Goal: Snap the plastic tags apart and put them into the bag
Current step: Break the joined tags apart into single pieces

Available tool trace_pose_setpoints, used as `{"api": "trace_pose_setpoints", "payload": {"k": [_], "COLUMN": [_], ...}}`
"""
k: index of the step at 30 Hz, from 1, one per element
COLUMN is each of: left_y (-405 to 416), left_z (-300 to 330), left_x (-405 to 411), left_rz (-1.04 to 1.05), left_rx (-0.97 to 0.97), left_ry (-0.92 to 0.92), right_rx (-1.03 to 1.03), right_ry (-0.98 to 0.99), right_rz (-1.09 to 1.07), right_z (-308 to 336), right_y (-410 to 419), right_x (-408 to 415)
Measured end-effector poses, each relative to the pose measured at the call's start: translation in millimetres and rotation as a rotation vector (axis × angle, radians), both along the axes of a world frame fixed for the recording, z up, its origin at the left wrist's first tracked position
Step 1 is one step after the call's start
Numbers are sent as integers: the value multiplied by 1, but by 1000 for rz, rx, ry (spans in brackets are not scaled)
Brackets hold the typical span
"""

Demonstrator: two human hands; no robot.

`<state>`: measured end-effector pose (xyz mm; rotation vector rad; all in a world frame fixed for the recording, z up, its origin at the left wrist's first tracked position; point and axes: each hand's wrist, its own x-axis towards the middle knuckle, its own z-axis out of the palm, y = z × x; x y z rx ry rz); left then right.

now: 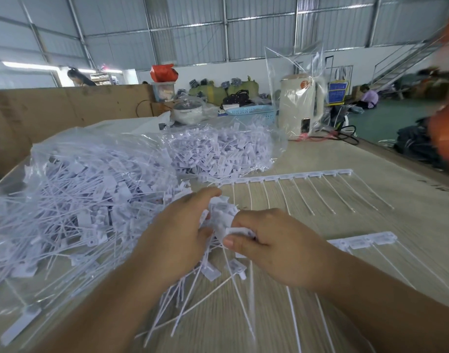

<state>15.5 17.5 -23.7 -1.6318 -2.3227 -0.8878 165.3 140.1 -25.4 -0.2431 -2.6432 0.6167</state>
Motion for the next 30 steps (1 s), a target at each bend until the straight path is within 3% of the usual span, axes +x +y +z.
{"api": "trace_pose_setpoints", "payload": {"k": [12, 21, 24, 27, 30], "left_y": [4, 0, -2, -7, -7], "left_z": [-4, 8, 9, 12, 15], "left_x": [1, 21, 22, 27, 33], "left_rz": [-133, -82, -117, -180, -191], "left_rx": [-21, 134, 158, 268, 180], "left_ry": [158, 303, 179, -177, -432], "right_rx": [-52, -146, -167, -166, -143], "right_ry": [27, 98, 117, 205, 262], "right_rz": [5, 8, 17, 62, 85], "right_z": [1, -6, -5, -2, 0], "right_y": [-2, 6, 7, 3, -2], "right_x": [-1, -4, -4, -4, -2]}}
